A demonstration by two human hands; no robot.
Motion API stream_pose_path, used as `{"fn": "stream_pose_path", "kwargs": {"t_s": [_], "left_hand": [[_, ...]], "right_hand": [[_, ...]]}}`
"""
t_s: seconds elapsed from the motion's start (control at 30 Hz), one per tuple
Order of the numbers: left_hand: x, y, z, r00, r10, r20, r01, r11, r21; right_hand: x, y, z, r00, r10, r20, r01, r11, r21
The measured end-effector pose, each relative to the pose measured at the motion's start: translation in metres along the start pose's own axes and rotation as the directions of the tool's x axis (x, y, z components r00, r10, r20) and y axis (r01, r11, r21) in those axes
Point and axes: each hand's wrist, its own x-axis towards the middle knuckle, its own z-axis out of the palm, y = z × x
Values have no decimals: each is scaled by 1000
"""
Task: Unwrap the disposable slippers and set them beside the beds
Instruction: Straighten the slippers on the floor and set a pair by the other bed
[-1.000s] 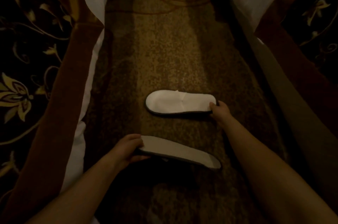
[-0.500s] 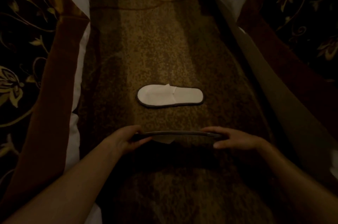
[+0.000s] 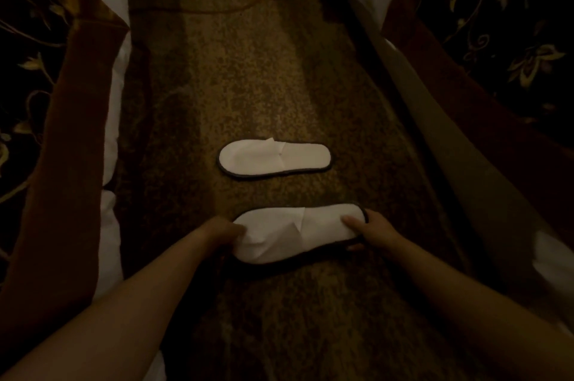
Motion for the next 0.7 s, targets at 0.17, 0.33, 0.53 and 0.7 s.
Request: {"fn": "stream_pose_path", "kwargs": {"t_s": [0.17,0.33,0.53,0.7], "left_hand": [[6,-7,8,991,64,-116,-7,897,442],[9,-11,17,977,96,-190,-1,895,446],[13,-12,18,962,151,-226,-35,893,448],[18,-11,16,955,188,-230,-45,858,512]], "right_hand": [[6,3,20,977,-104,-184,-28,799,-601],[9,-1,24,962,-191,-198,-24,659,-752],[8,1,25,957,-209,-203,-1,694,-720],[7,2,21,952,-220,-212,4,703,-711]]}}
